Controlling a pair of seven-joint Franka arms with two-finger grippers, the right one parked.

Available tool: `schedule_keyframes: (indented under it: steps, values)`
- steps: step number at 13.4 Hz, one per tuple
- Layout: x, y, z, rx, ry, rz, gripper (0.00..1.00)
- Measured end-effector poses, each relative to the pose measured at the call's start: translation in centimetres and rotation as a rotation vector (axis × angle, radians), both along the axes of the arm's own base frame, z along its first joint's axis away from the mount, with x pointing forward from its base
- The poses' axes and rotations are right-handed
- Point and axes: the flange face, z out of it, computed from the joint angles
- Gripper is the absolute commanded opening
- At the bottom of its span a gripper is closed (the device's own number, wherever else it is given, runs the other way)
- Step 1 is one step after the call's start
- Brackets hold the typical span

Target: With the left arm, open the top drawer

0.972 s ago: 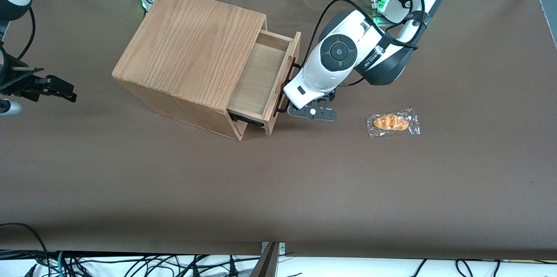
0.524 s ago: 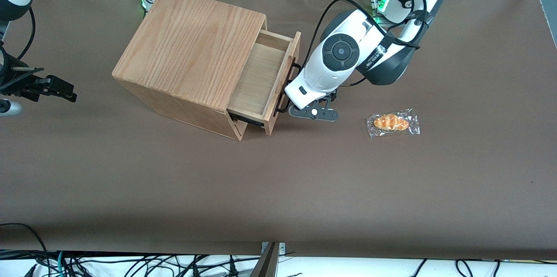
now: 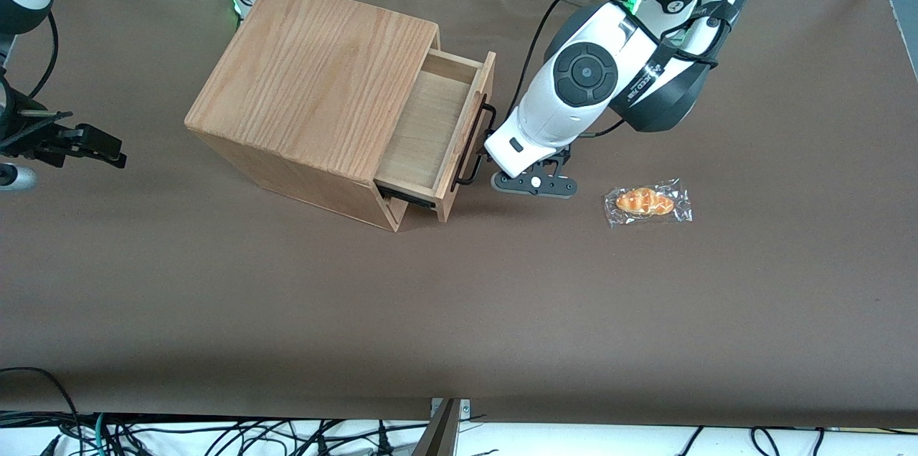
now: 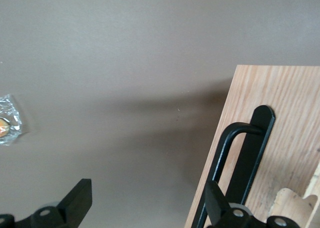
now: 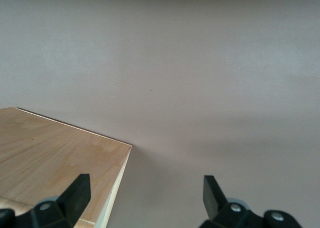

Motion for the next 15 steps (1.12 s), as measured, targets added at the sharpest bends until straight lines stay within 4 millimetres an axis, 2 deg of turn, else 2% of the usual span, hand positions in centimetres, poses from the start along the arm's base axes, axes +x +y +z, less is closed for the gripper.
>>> schedule_keyframes:
  steps: [4, 9, 11, 15]
  values:
    - [2.2, 3.9, 1.3, -0.001, -0.013, 0.063, 1.00]
    - [3.0, 8.2, 4.3, 0.043, -0.036, 0.111, 1.00]
    - [3.5, 10.9, 6.0, 0.092, -0.063, 0.137, 1.00]
    - [4.9, 18.0, 8.5, 0.139, -0.074, 0.224, 1.00]
